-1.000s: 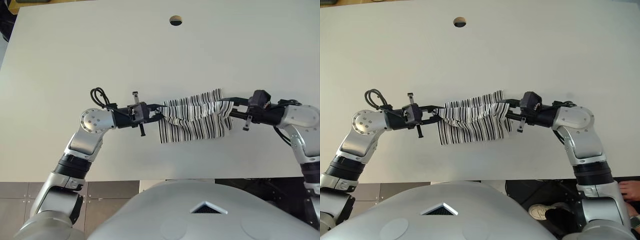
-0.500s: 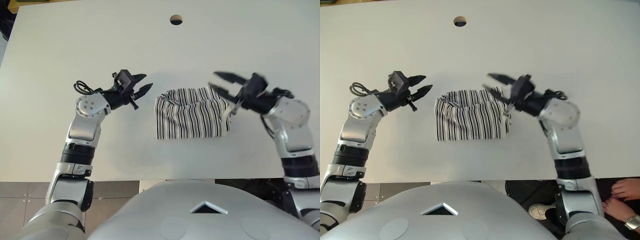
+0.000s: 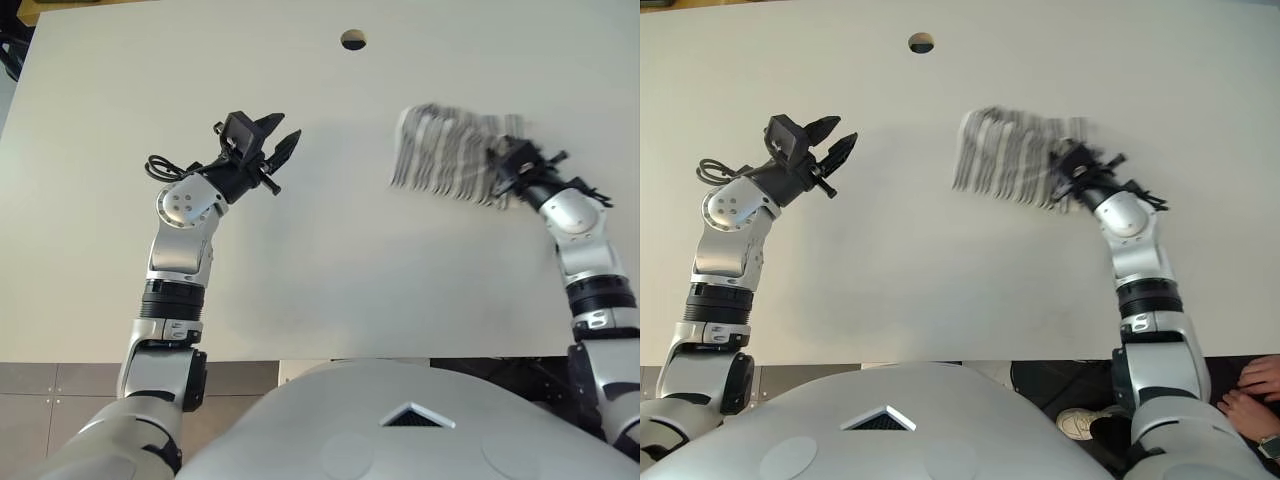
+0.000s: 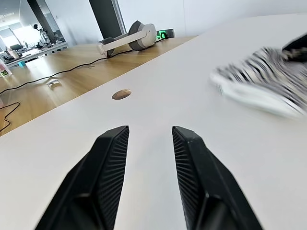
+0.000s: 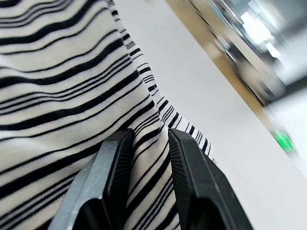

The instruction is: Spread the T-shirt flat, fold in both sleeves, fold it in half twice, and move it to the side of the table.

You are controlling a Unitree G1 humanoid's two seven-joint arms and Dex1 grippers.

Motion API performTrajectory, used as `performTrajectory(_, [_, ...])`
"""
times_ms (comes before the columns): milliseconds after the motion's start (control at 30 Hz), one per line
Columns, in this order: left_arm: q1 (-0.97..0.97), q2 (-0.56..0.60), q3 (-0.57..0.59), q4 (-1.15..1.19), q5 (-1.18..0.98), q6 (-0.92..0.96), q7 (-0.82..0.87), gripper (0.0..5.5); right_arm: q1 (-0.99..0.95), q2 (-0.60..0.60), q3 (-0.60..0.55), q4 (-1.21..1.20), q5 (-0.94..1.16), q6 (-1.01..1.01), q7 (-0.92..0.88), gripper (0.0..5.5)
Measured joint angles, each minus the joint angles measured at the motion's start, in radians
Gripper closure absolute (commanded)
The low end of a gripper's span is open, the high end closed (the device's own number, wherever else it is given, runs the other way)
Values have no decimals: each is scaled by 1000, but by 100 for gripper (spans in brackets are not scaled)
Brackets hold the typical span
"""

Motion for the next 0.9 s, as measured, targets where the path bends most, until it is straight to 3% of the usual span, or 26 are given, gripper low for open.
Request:
performTrajectory(100, [-2, -32, 7, 1, 0, -14, 18, 382, -55, -60, -80, 183, 2, 21, -146, 417])
performTrajectory(233, [-41, -84, 27, 6, -13, -44, 45, 382, -96, -58, -99, 231, -6, -40, -260, 417])
performTrajectory(367, [-166, -204, 120, 57, -108, -61, 145, 382, -188, -12, -25, -19, -232, -199, -583, 417])
performTrajectory(467, [-353, -295, 195, 175, -91, -144, 351, 382, -313, 114, 42, -144, -362, -210, -760, 417])
performTrajectory(567, [-513, -329, 221, 318, 10, -322, 537, 382, -399, 270, 31, -95, -204, -269, -689, 417])
performTrajectory(667, [-571, -334, 219, 392, 80, -365, 639, 382, -405, 398, -17, -65, 41, -271, -502, 417])
performTrajectory(767, [-529, -333, 180, 346, 131, -494, 623, 382, -385, 414, -18, -115, 80, -261, -422, 417])
performTrajectory(900, [-479, -328, 173, 295, 166, -535, 631, 382, -328, 413, -31, -195, 138, -197, -329, 417])
